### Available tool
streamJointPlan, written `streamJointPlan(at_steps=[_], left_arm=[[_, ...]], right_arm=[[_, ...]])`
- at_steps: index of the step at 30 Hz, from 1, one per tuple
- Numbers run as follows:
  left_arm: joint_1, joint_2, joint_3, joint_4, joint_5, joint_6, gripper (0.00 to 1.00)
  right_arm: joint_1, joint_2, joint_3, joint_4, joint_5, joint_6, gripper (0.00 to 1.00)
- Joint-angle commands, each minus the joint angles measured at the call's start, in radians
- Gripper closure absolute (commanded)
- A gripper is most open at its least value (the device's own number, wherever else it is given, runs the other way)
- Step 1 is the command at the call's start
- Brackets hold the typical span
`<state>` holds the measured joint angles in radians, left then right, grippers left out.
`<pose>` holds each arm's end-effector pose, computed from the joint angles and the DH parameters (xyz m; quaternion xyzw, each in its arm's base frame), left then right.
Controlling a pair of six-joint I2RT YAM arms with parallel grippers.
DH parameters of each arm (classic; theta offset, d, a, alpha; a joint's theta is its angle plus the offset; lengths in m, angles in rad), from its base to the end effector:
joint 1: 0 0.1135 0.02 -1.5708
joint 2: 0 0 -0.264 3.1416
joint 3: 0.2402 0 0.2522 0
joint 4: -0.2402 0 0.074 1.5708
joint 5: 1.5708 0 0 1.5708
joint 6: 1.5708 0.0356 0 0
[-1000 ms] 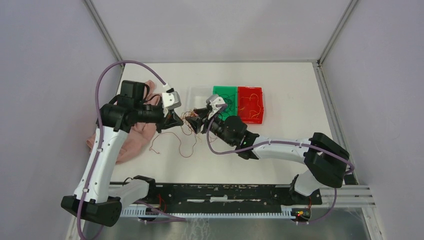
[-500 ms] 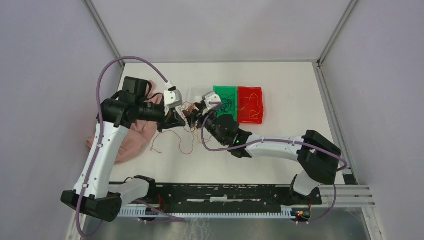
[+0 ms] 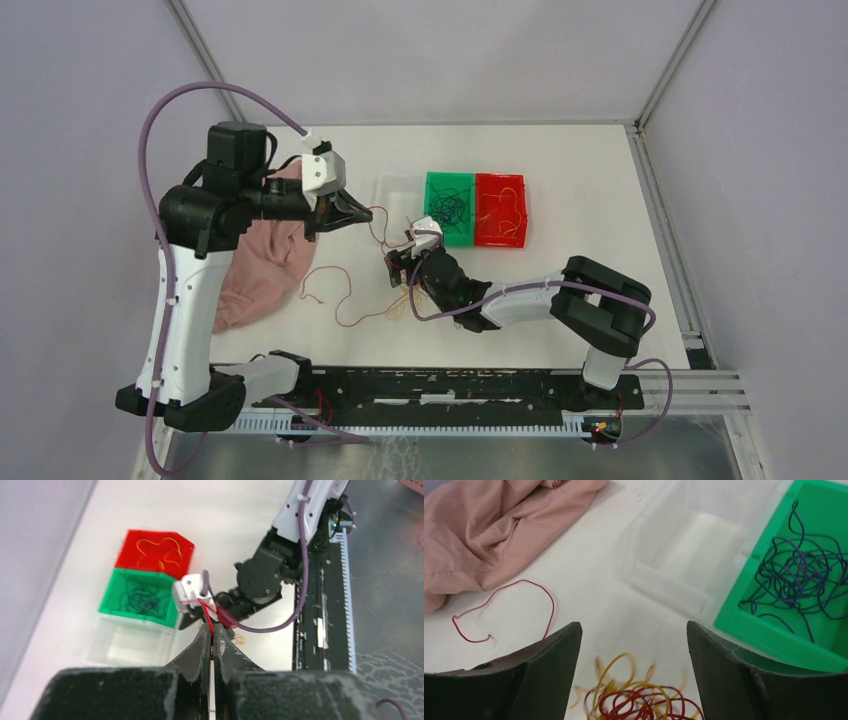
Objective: Untangle the cables
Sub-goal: Untie the cable.
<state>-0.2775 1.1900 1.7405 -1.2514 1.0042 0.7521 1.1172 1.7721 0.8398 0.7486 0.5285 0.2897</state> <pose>0.1557 -0.0756 0.4778 0.5679 0.5921 -0.3374 0.4616 0.1782 0.3247 0.1921 -0.1456 0.7468 0.2460 0.6005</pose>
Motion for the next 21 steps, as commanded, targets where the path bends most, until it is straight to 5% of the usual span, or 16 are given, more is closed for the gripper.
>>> streamJointPlan(at_steps=[1, 13, 21], left_arm=[[-0.005, 0.021, 0.155, 0.019, 0.029, -0.046, 0.97], [-0.005, -0.08, 0.141, 0.698, -0.381, -0.173, 0.97], [-0.005, -0.163, -0.023, 1.201, -0.605, -0.178, 0.97]], right_arm=[[-0.001, -0.013, -0.053, 0.113, 0.021, 0.073, 0.17], [-0.001, 0.013, -0.162, 0.201, -0.025, 0.168, 0.22], [-0.002, -0.038, -0.176, 0.17, -0.001, 0.135, 0.22]])
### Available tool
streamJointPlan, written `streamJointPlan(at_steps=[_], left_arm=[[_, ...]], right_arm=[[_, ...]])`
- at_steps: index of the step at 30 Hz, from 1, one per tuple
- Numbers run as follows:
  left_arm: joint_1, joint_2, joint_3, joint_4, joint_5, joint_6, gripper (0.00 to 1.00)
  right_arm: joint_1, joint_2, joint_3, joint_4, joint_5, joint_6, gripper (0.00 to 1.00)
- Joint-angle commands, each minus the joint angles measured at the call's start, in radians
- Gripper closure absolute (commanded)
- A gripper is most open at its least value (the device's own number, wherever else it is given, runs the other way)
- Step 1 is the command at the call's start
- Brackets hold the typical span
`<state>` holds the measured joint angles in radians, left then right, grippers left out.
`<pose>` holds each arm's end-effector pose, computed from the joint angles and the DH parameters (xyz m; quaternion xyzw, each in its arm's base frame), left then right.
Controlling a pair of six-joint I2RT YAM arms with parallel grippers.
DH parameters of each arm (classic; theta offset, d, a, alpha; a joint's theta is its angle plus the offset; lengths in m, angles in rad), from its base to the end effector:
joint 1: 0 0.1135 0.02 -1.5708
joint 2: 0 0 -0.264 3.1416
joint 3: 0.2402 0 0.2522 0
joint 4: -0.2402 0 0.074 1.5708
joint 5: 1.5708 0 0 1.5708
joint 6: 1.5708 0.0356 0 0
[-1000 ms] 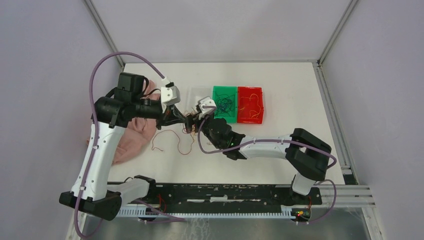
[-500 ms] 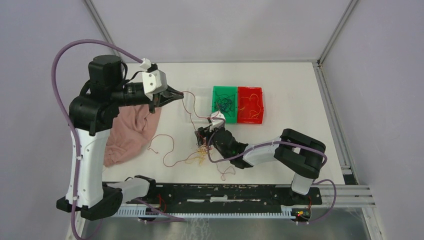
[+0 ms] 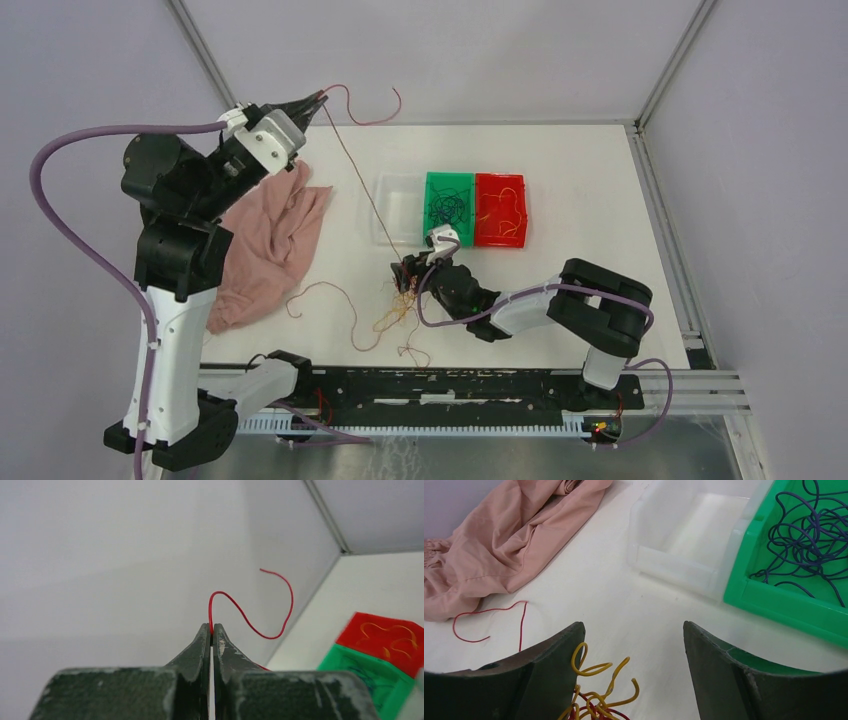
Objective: Untangle the cables
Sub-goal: Untie the cable.
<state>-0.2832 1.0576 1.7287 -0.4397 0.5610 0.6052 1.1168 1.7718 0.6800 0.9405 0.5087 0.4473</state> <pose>0.1352 -0.0591 0.5667 0.4523 0.4453 -0.0489 0.7712 0.1659 0.3004 0.1666 -0.0863 0.7472 0.3091 0.5820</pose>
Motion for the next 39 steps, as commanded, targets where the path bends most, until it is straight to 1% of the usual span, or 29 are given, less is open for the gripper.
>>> streamJointPlan(at_steps=[1, 5, 7, 14, 17, 21, 24, 28, 31, 32, 34, 35, 36, 38, 39], left_arm=[[0.0, -0.029, -0.011, 0.434, -0.189, -0.033, 0.97], [0.001, -0.025, -0.014, 0.683, -0.277, -0.014, 0.97], [0.001, -0.008, 0.017, 0.755, -0.284, 0.015, 0.97], [0.001, 0.071, 0.216, 0.806, -0.303, 0.072, 0.97], [0.001, 0.107, 0.29, 0.857, -0.312, 0.111, 0.97], [0.0, 0.196, 0.451, 0.847, -0.319, 0.141, 0.97], [0.001, 0.25, 0.532, 0.892, -0.309, 0.164, 0.97], [0.001, 0.339, 0.679, 0.903, -0.294, 0.182, 0.97], [0.0, 0.382, 0.721, 0.976, -0.277, 0.247, 0.97], [0.001, 0.411, 0.762, 0.986, -0.27, 0.27, 0.97], [0.001, 0.484, 0.899, 0.988, -0.265, 0.306, 0.97], [0.001, 0.505, 0.936, 0.991, -0.268, 0.321, 0.97], [0.001, 0.503, 0.925, 0.995, -0.273, 0.334, 0.97], [0.001, 0.445, 0.801, 1.031, -0.276, 0.357, 0.97], [0.001, 0.427, 0.763, 1.041, -0.274, 0.369, 0.97]], right_arm=[[-0.001, -0.041, -0.015, -0.033, 0.017, -0.024, 0.22], [-0.001, -0.033, -0.028, -0.03, 0.021, -0.005, 0.22], [-0.001, -0.028, -0.033, -0.026, 0.029, 0.001, 0.21], [-0.006, -0.028, -0.021, -0.055, 0.056, -0.001, 0.18], [-0.01, -0.024, -0.021, -0.063, 0.064, 0.001, 0.18], [-0.019, -0.021, -0.029, -0.065, 0.082, 0.013, 0.18], [-0.028, -0.02, -0.031, -0.071, 0.087, 0.017, 0.18], [-0.033, -0.017, -0.028, -0.089, 0.097, 0.019, 0.17], [-0.035, -0.018, -0.032, -0.101, 0.112, 0.023, 0.17], [-0.036, -0.02, -0.034, -0.105, 0.118, 0.025, 0.17], [-0.038, -0.026, -0.041, -0.111, 0.138, 0.029, 0.16], [-0.04, -0.033, -0.044, -0.117, 0.154, 0.032, 0.16], [-0.043, -0.046, -0.052, -0.122, 0.166, 0.035, 0.15], [-0.058, -0.087, -0.074, -0.123, 0.173, 0.039, 0.15], [-0.071, -0.11, -0.084, -0.127, 0.169, 0.044, 0.15]])
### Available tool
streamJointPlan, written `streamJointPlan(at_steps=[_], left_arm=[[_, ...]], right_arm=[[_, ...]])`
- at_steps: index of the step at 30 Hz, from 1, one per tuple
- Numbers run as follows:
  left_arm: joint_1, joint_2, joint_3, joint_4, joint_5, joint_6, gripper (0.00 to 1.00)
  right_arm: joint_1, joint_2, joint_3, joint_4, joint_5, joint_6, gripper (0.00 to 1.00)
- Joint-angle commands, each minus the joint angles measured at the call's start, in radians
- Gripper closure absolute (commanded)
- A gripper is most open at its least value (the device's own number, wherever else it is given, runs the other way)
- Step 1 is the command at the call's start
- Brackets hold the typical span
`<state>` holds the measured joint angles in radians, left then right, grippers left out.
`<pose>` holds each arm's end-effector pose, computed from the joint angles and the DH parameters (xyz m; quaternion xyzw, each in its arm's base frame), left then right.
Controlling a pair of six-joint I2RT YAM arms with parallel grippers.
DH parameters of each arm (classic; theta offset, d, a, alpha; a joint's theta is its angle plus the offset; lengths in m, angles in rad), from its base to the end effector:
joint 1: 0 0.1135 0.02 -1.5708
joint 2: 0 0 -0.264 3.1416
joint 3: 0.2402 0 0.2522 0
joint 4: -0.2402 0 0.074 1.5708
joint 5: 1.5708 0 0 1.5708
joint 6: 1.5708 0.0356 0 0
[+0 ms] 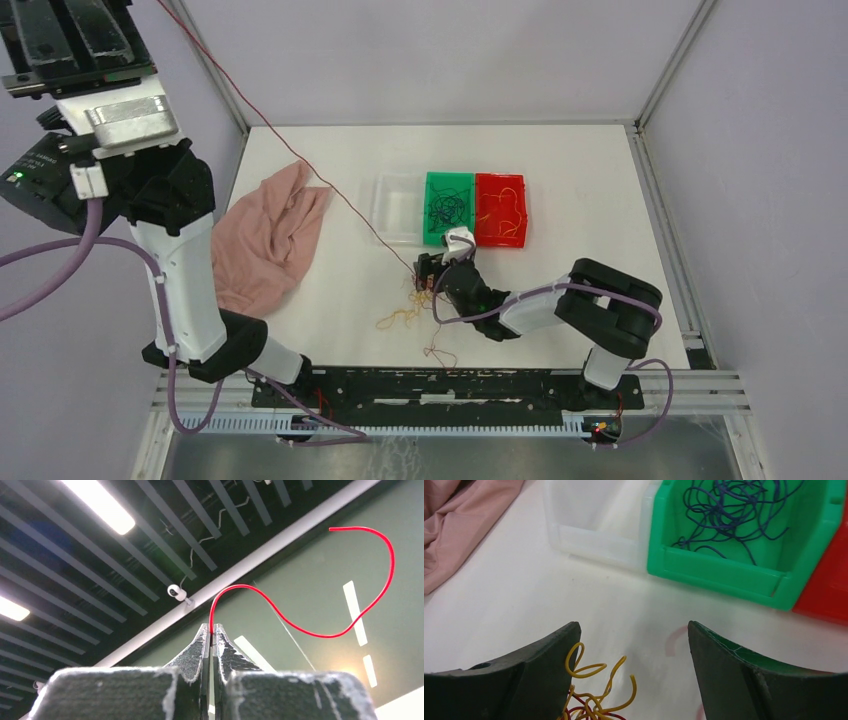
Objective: Untangle the cables
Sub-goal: Untie the cable.
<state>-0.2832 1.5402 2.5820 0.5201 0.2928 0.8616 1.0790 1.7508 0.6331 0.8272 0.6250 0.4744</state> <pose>0.0785 -0.0335 0.7272 0.1250 -0.0753 0.2815 0.9484 0.1728 0.2784 0.1498 -0.0519 0.7832 0.2225 0.5782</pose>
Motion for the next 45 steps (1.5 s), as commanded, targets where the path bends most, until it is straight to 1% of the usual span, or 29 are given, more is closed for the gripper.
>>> streamJointPlan(at_steps=[1, 2, 4, 5, 6, 9, 10, 12, 14, 17, 19, 20, 22, 23, 26, 27, 29, 31, 34, 35, 37, 40, 45], left_arm=[[0.001, -0.053, -0.091, 0.082, -0.009, 0.115, 0.97], [0.001, -0.036, -0.056, 0.077, -0.018, 0.112, 0.97], [0.002, 0.012, 0.032, 0.058, -0.037, 0.097, 0.97], [0.001, 0.015, 0.04, 0.049, -0.051, 0.067, 0.97], [0.001, -0.002, 0.017, 0.022, -0.065, 0.041, 0.97], [0.001, -0.118, -0.22, 0.013, -0.055, -0.015, 0.97], [0.001, -0.157, -0.295, 0.006, -0.044, -0.046, 0.97], [0.001, -0.186, -0.328, -0.063, -0.033, -0.135, 0.97], [0.0, -0.199, -0.345, -0.139, -0.032, -0.224, 0.97], [0.0, -0.226, -0.393, -0.291, 0.015, -0.334, 0.97], [0.001, -0.265, -0.475, -0.37, 0.087, -0.376, 0.97], [0.001, -0.29, -0.535, -0.384, 0.127, -0.405, 0.97], [0.001, -0.344, -0.64, -0.429, 0.211, -0.439, 0.97], [0.001, -0.37, -0.697, -0.442, 0.24, -0.453, 0.97], [0.0, -0.439, -0.853, -0.446, 0.256, -0.441, 0.97], [0.001, -0.453, -0.885, -0.446, 0.246, -0.429, 0.97], [0.001, -0.468, -0.918, -0.449, 0.234, -0.399, 0.97], [0.001, -0.472, -0.927, -0.45, 0.238, -0.377, 0.97], [0.001, -0.47, -0.914, -0.453, 0.233, -0.37, 0.97], [0.001, -0.472, -0.913, -0.455, 0.232, -0.366, 0.97], [0.001, -0.476, -0.913, -0.465, 0.235, -0.357, 0.97], [0.001, -0.479, -0.913, -0.477, 0.24, -0.341, 0.97], [0.001, -0.47, -0.888, -0.477, 0.232, -0.339, 0.97]], right_arm=[[-0.048, -0.112, -0.048, -0.028, 0.046, 0.022, 0.15], [-0.067, -0.138, -0.054, -0.05, 0.04, 0.028, 0.15], [-0.099, -0.194, -0.049, -0.16, 0.038, 0.039, 0.15], [-0.112, -0.227, -0.046, -0.198, 0.041, 0.035, 0.15], [-0.119, -0.262, -0.051, -0.208, 0.039, 0.011, 0.14], [-0.128, -0.366, -0.067, -0.225, 0.016, -0.099, 0.12], [-0.128, -0.401, -0.072, -0.224, -0.027, -0.139, 0.11], [-0.137, -0.462, -0.085, -0.204, -0.12, -0.213, 0.09], [-0.16, -0.525, -0.064, -0.264, -0.219, -0.235, 0.09], [-0.187, -0.576, -0.038, -0.32, -0.337, -0.241, 0.09], [-0.195, -0.571, -0.014, -0.357, -0.413, -0.241, 0.07], [-0.195, -0.551, 0.01, -0.38, -0.439, -0.245, 0.01], [-0.193, -0.503, 0.067, -0.477, -0.451, -0.245, 0.01], [-0.192, -0.49, 0.067, -0.46, -0.436, -0.237, 0.01], [-0.194, -0.495, -0.025, -0.254, -0.435, -0.231, 0.01], [-0.195, -0.498, -0.042, -0.214, -0.454, -0.237, 0.01], [-0.197, -0.501, -0.053, -0.159, -0.547, -0.255, 0.01], [-0.195, -0.495, -0.039, -0.14, -0.602, -0.259, 0.01], [-0.207, -0.484, -0.012, -0.159, -0.597, -0.254, 0.02], [-0.214, -0.485, -0.011, -0.155, -0.618, -0.248, 0.03], [-0.218, -0.481, -0.01, -0.122, -0.707, -0.237, 0.04], [-0.219, -0.439, 0.028, -0.122, -0.863, -0.204, 0.05], [-0.199, -0.309, 0.097, -0.101, -1.01, -0.146, 0.09]])
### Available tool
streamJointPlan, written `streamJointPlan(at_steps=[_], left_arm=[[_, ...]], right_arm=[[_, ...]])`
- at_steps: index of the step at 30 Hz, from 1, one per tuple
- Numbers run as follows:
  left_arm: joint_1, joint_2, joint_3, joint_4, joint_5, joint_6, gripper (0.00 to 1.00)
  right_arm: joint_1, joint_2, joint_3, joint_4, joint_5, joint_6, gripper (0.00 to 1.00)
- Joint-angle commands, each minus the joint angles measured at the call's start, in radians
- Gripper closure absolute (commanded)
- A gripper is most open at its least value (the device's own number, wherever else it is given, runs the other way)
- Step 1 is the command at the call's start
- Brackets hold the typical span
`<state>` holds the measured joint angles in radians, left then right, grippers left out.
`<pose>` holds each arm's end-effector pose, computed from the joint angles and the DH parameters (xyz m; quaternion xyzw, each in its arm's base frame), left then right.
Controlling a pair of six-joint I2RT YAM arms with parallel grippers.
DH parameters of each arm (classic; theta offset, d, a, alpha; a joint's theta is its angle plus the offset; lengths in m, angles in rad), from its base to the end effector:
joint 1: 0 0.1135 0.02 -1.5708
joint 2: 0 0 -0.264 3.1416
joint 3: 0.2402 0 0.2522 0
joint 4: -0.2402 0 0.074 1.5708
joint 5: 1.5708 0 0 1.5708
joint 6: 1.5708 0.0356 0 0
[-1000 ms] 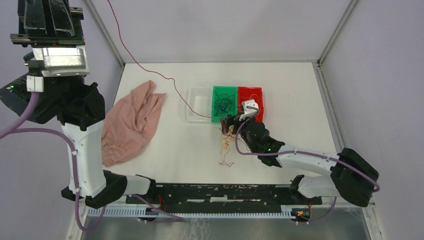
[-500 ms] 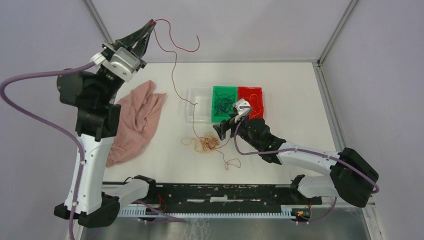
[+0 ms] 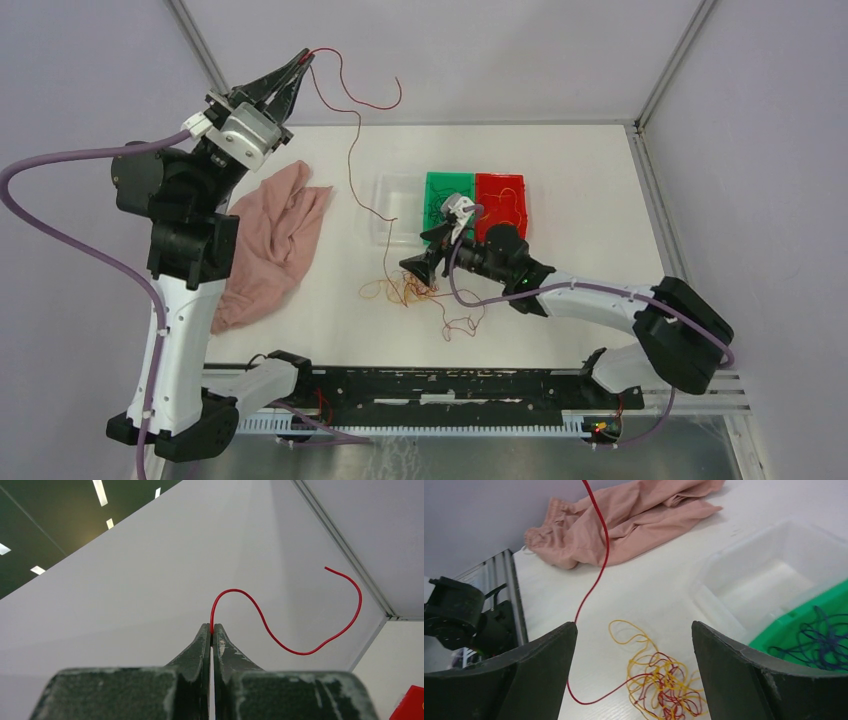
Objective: Untangle the cables
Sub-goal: Untie the cable.
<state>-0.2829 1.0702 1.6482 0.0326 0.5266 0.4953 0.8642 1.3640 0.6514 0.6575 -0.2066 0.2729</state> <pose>0.1405 -0.0595 0.5893 0.3828 0.3250 -0.0288 0.8643 0.1886 0.2322 0.2511 -0.2783 0.6705 0.4312 0.5358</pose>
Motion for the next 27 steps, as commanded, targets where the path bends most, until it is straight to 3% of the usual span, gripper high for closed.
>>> streamJointPlan(at_steps=[1, 13, 15, 17, 19, 23, 27], left_arm=[[0.001, 0.003, 0.051, 0.01, -0.003, 0.03, 0.97], [0.001, 0.006, 0.06, -0.001, -0.002, 0.063, 0.97], [0.001, 0.007, 0.063, -0.002, -0.003, 0.066, 0.97], [0.001, 0.002, 0.055, -0.006, -0.006, 0.069, 0.97], [0.0, -0.016, 0.033, -0.025, -0.015, 0.063, 0.97], [0.001, -0.095, -0.085, -0.158, -0.02, -0.014, 0.97], [0.0, -0.225, -0.341, -0.269, -0.012, -0.163, 0.97]], right_arm=[[0.024, 0.104, 0.091, 0.068, -0.198, 0.065, 0.1], [0.091, 0.254, 0.092, 0.133, -0.244, 0.16, 0.29], [0.094, 0.261, 0.089, 0.127, -0.245, 0.157, 0.46], [0.093, 0.259, 0.092, 0.108, -0.231, 0.149, 0.75], [0.093, 0.241, 0.1, 0.092, -0.211, 0.143, 0.97], [0.091, 0.151, 0.129, 0.043, -0.133, 0.131, 0.99], [0.065, 0.061, 0.15, 0.042, -0.081, 0.146, 0.99]])
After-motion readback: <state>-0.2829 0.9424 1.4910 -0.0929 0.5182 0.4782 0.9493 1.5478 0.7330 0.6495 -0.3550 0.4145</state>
